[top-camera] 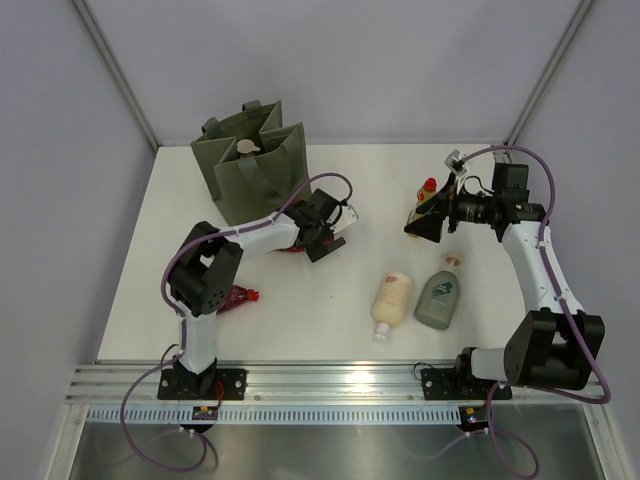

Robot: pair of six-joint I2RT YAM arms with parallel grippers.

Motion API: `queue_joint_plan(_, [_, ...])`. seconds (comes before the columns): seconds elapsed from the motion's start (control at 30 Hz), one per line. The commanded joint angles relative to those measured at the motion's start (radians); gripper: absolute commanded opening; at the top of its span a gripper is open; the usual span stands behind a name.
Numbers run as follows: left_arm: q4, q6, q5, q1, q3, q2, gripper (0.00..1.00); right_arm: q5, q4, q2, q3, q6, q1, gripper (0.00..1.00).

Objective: Place the personal care products into the canvas bag

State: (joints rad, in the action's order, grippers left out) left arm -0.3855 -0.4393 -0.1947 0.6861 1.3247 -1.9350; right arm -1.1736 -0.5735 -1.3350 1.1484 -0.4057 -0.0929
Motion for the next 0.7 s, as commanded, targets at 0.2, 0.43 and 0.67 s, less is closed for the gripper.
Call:
queue_joint_plan(0.2, [-0.151,-0.029,-0.022,-0.045,0.189,-0.192,0.91,-0.09,0.058,0.046,-0.047,-0.008,-0.011,1.0])
queue_joint_plan(0.43, [-0.245,0.069,0.122,-0.076,0.254,-0.225,0.34,-0.112,0.05,0.049,-0.053,-0.024,-0.028,0.99])
queue_joint_plan(0.67, [-0.159,0.2,0.427,-0.076,0.093,-0.012,0.2,-0.139,0.024,0.051,-0.05,-0.053,-0.037,0.99])
